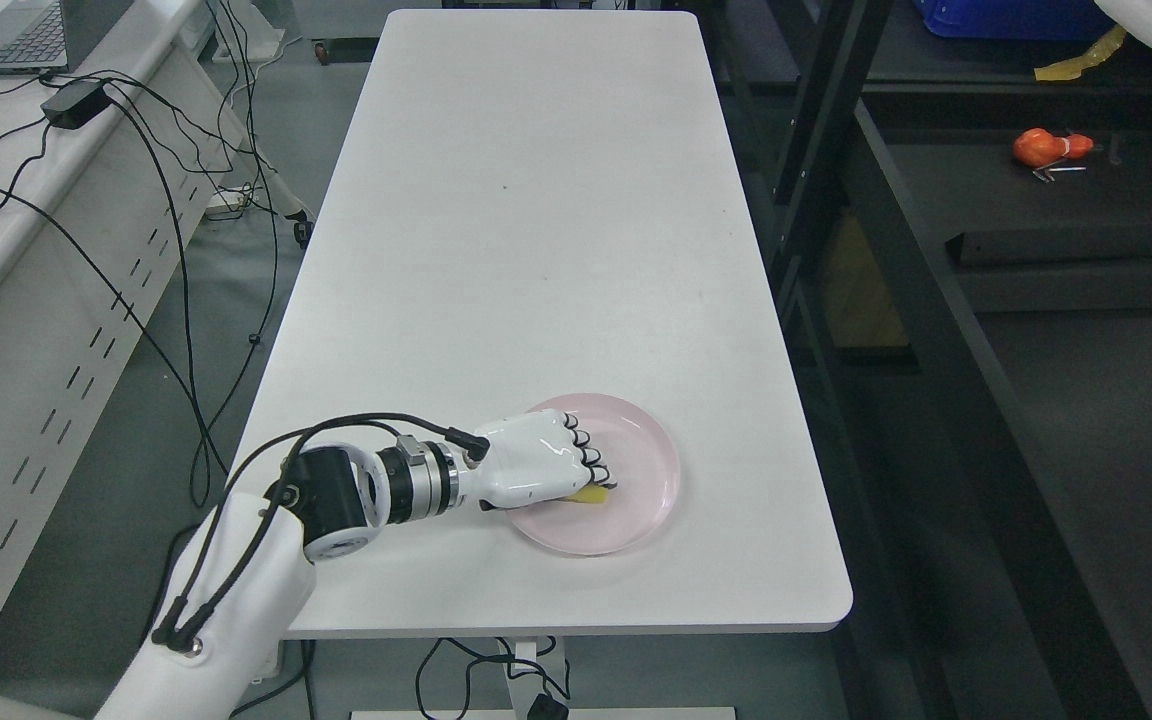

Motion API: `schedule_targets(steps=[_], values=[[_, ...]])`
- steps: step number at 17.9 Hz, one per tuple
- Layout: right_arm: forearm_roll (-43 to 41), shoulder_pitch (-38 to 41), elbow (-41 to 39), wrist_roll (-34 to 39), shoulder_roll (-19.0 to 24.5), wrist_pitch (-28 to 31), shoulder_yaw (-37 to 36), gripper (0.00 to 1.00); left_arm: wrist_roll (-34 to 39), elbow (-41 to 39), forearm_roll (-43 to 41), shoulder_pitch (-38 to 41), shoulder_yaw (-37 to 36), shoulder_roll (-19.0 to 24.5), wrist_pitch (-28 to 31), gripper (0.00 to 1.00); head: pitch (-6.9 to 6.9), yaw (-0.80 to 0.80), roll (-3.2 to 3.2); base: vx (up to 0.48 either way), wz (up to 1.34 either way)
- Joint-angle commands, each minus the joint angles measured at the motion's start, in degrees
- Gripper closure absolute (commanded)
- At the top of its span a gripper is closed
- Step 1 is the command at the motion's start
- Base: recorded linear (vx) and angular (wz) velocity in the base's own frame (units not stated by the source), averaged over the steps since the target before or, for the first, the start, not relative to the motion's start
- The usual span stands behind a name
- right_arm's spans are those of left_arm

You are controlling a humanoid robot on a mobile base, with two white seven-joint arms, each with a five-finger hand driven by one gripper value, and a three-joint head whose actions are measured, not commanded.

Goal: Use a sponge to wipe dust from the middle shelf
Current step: 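Lower the left hand onto the sponge and close fingers around it, then lift the sponge off the plate with the left hand, pulling it back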

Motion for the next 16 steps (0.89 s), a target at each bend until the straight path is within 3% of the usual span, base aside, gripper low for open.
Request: schedule_targets(steps=[1, 4, 9, 10, 13, 16], values=[[0.0, 0.0, -1.0, 0.0, -1.0, 0.0, 0.0, 0.00, -1.1, 0.4, 12.0, 1.9, 10.1, -0.7, 0.0, 0.89, 0.00, 0.00, 0.00, -0.001, -0.01], [0.0, 0.0, -1.0, 0.0, -1.0, 0.0, 0.0, 0.00, -2.2, 0.4, 26.0, 4.2, 15.3, -1.6, 0.0, 1.00, 0.00, 0.00, 0.00, 0.000, 0.00], [0.0, 0.0, -1.0, 0.0, -1.0, 0.0, 0.0, 0.00, -4.5, 0.8, 44.1, 7.1, 29.4, -11.9, 0.0, 1.00, 0.00, 0.00, 0.00, 0.000, 0.00], [0.0, 0.0, -1.0, 0.0, -1.0, 0.0, 0.0, 0.00, -4.5, 0.8, 47.2, 7.1, 31.4, -11.9, 0.0, 1.00, 0.00, 0.00, 0.00, 0.000, 0.00], [0.0, 0.0, -1.0, 0.0, -1.0, 0.0, 0.0, 0.00, -0.7, -1.1, 66.3, 7.1, 33.3, -11.9, 9.5, 1.00, 0.00, 0.00, 0.00, 0.000, 0.00], [0.0, 0.0, -1.0, 0.0, -1.0, 0.0, 0.1, 0.00, 8.5, -4.4, 75.0, 8.5, 35.4, -11.9, 21.4, 1.00, 0.00, 0.00, 0.00, 0.000, 0.00]])
